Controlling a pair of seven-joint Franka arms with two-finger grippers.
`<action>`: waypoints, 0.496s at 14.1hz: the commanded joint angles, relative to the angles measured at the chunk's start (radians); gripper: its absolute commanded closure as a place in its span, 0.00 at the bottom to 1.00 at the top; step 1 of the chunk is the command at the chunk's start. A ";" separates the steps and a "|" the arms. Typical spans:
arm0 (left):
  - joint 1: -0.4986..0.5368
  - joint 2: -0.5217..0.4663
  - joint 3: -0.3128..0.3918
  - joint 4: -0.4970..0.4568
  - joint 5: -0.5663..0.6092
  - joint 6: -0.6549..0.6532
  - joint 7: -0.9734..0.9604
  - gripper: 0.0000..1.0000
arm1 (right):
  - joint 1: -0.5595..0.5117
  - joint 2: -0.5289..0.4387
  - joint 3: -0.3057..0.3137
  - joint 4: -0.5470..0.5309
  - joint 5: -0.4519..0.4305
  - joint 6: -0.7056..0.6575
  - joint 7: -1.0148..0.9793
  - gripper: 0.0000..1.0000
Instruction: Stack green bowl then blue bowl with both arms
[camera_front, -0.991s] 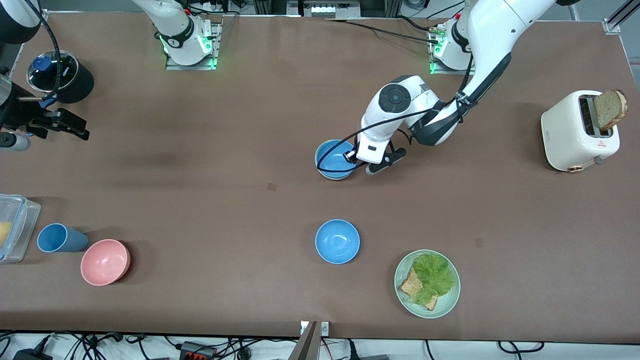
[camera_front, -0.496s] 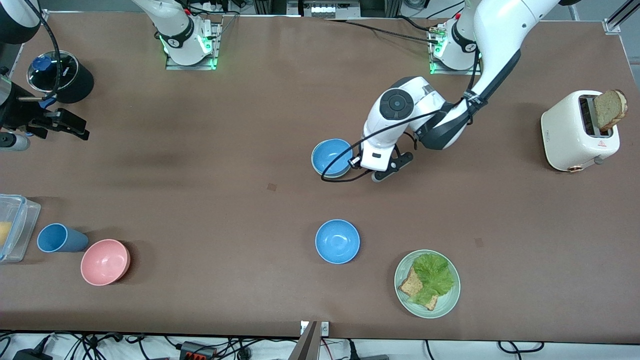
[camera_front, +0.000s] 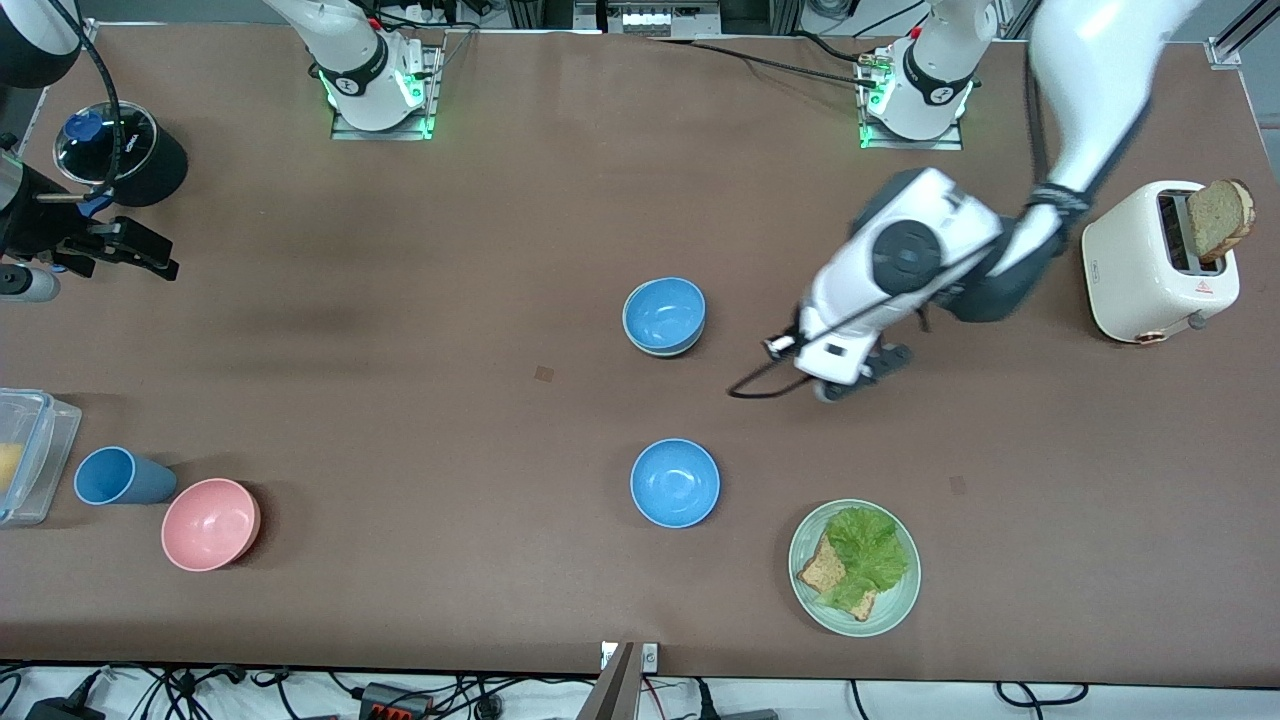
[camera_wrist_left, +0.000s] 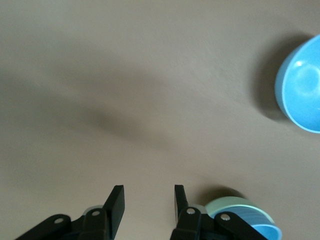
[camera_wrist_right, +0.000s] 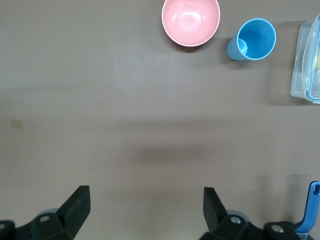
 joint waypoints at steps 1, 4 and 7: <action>0.033 -0.002 -0.019 0.086 -0.020 -0.127 0.153 0.15 | -0.002 -0.003 0.000 0.006 0.009 -0.006 -0.017 0.00; 0.114 -0.003 -0.020 0.124 -0.021 -0.187 0.366 0.00 | -0.002 -0.003 0.000 0.006 0.007 -0.005 -0.017 0.00; 0.165 0.001 -0.008 0.188 -0.020 -0.238 0.624 0.00 | -0.002 -0.002 0.000 0.006 0.006 -0.006 -0.017 0.00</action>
